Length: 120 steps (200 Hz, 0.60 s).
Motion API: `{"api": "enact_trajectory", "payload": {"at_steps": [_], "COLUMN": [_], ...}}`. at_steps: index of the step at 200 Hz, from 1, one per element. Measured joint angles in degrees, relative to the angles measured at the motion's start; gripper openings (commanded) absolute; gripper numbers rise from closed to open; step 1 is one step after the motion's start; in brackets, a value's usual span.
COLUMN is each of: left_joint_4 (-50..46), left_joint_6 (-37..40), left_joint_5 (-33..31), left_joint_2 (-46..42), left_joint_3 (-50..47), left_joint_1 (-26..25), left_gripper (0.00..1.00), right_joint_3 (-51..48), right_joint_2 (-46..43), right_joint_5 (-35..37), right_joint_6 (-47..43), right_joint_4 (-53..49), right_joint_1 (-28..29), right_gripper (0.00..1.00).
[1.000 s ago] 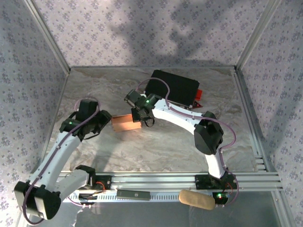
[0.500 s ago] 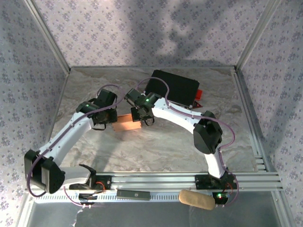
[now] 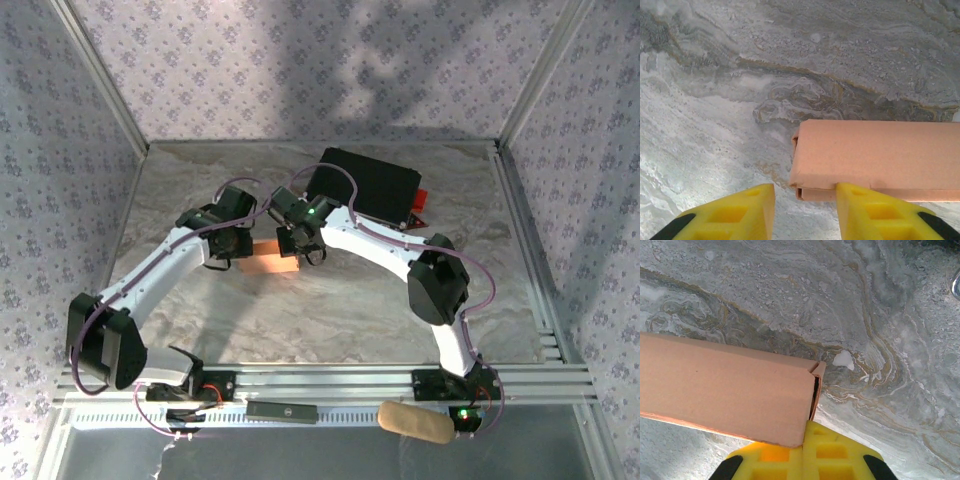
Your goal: Fold the paper box
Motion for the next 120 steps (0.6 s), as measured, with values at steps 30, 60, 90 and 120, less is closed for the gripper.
{"api": "enact_trajectory", "payload": {"at_steps": [30,60,90,120], "left_joint_4": [-0.1,0.2,0.2,0.4], "left_joint_6": [-0.7,-1.7,-1.6,-0.6], "left_joint_5": [0.0,1.1,2.2,2.9], "left_joint_2": [-0.3,-4.3,-8.4,-5.6], "left_joint_3": [0.3,-1.1,-2.1,-2.2], "left_joint_1": [0.0,-0.1,0.0,0.3], "left_gripper": [0.45,0.54,0.52,0.53], "right_joint_3": [0.0,0.0,0.0,0.0], "right_joint_2": [0.0,0.0,0.0,0.0], "right_joint_5": [0.0,0.0,-0.1,-0.5], "right_joint_6": [0.0,0.0,0.0,0.0], "right_joint_4": [0.0,0.0,0.1,0.1], "right_joint_1": [-0.1,-0.3,-0.3,-0.4], "right_gripper": [0.0,0.0,0.0,0.0]}}
